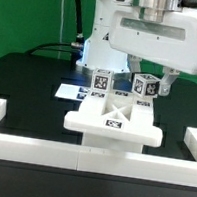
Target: Assemble chair
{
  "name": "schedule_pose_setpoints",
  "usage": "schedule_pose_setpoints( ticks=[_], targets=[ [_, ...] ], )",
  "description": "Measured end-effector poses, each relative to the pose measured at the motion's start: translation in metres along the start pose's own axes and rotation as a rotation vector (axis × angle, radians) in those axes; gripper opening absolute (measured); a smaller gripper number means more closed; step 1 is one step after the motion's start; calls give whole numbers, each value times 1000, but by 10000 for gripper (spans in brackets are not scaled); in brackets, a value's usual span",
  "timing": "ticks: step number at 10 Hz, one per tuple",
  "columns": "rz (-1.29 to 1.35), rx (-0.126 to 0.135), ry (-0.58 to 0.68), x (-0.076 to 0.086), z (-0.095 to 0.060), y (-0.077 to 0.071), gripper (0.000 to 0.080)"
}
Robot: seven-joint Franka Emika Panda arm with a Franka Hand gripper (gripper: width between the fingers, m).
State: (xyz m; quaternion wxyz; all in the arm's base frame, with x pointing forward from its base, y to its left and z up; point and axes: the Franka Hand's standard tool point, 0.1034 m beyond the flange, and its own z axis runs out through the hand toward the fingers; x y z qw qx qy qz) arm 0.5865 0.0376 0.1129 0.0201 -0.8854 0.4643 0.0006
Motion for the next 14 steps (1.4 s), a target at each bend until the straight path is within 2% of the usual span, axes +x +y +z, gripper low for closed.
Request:
schedule_pose_setpoints(
  ticks=[1, 2, 5, 14],
  targets=[
    [-47, -1, -1, 1, 0, 1, 615],
    [-50, -2, -2, 0, 0, 1, 639],
    [-367, -8, 6, -1, -1, 0, 648],
    [-1001, -17, 7, 2, 0, 1, 648]
  ],
)
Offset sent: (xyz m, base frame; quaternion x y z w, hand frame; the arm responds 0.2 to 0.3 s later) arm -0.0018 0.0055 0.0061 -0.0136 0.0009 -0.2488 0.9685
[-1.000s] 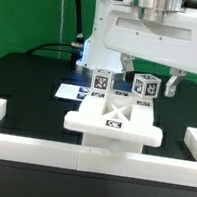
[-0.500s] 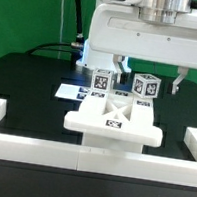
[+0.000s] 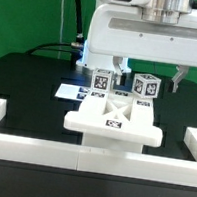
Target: Assemble chair
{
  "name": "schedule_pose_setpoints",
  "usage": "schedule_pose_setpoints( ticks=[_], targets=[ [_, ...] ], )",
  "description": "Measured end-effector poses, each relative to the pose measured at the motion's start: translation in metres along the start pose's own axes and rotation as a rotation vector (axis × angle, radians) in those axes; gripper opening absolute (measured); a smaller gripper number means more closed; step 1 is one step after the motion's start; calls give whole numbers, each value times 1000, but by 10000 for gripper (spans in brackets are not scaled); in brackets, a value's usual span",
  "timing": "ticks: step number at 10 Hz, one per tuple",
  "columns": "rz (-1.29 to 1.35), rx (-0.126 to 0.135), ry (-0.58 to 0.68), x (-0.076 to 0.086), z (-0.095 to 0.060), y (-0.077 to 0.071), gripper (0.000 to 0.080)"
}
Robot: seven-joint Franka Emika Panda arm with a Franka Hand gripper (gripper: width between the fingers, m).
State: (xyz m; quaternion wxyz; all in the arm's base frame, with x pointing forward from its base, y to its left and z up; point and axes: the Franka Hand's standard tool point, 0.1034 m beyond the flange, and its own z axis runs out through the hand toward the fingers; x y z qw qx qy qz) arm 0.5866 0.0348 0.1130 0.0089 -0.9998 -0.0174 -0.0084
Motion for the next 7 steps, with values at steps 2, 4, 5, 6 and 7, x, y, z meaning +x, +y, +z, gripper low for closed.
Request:
schedule_pose_setpoints(
  ticks=[2, 4, 5, 6, 7],
  targets=[
    [-95, -8, -1, 0, 0, 0, 648],
    [-253, -18, -5, 0, 0, 2, 648],
    [-254, -18, -5, 0, 0, 3, 648],
    [-251, -18, -5, 0, 0, 3, 535],
    [-239, -18, -5, 0, 0, 3, 535]
  ],
)
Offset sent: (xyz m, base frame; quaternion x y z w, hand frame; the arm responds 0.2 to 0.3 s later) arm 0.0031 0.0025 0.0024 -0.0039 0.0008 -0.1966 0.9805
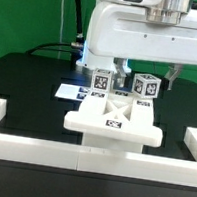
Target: Assemble chair
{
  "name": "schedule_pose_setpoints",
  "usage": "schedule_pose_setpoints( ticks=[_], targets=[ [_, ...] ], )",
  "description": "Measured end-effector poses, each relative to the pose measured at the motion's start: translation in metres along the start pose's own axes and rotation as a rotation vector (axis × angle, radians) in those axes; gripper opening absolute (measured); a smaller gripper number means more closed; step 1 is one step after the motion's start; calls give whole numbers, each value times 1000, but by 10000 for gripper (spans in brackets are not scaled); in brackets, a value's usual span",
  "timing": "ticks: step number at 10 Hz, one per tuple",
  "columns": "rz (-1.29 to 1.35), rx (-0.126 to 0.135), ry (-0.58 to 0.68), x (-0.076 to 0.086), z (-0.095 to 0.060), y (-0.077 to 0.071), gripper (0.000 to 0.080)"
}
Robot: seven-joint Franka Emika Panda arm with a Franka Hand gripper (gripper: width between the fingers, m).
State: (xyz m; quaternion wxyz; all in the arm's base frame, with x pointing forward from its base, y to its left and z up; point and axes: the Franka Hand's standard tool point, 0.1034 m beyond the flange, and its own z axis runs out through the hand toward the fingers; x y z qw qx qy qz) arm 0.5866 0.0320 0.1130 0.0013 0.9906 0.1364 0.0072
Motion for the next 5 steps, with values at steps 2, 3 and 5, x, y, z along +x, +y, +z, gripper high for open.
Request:
schedule_pose_setpoints(
  ticks=[2, 3, 5],
  targets=[
    [13, 0, 0, 0, 0, 0, 275],
    [15, 0, 0, 0, 0, 0, 275],
    [185, 1, 0, 0, 0, 0, 275]
  ],
)
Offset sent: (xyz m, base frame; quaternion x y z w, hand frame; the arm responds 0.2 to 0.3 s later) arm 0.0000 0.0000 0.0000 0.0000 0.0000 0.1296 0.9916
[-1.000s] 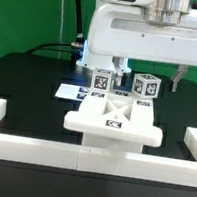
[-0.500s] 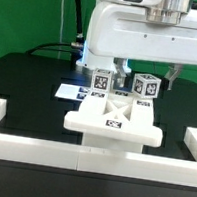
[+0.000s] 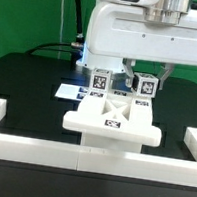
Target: Assemble chair
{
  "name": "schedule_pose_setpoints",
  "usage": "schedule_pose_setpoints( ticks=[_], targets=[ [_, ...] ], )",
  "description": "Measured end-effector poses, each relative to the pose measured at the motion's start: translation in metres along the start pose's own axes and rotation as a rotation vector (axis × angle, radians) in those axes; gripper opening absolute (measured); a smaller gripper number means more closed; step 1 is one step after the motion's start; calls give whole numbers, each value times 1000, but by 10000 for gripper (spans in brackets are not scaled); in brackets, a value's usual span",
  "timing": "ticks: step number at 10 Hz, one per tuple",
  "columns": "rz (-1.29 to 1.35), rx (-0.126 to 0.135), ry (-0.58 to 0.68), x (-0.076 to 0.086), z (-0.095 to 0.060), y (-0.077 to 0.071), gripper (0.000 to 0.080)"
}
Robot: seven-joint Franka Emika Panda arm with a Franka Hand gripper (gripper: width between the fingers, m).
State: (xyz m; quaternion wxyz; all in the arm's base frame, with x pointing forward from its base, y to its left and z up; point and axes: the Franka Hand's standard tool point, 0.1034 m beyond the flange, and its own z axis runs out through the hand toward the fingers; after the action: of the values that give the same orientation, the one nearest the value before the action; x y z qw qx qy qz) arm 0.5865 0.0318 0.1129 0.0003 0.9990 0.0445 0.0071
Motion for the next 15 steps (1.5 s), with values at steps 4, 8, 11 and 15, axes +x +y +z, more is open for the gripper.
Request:
schedule_pose_setpoints(
  ticks=[4, 8, 11, 15],
  targets=[
    [265, 1, 0, 0, 0, -1, 275],
    [500, 2, -1, 0, 0, -2, 275],
    [682, 3, -1, 0, 0, -3, 275],
    [989, 26, 7, 1, 3, -6, 275]
  ],
)
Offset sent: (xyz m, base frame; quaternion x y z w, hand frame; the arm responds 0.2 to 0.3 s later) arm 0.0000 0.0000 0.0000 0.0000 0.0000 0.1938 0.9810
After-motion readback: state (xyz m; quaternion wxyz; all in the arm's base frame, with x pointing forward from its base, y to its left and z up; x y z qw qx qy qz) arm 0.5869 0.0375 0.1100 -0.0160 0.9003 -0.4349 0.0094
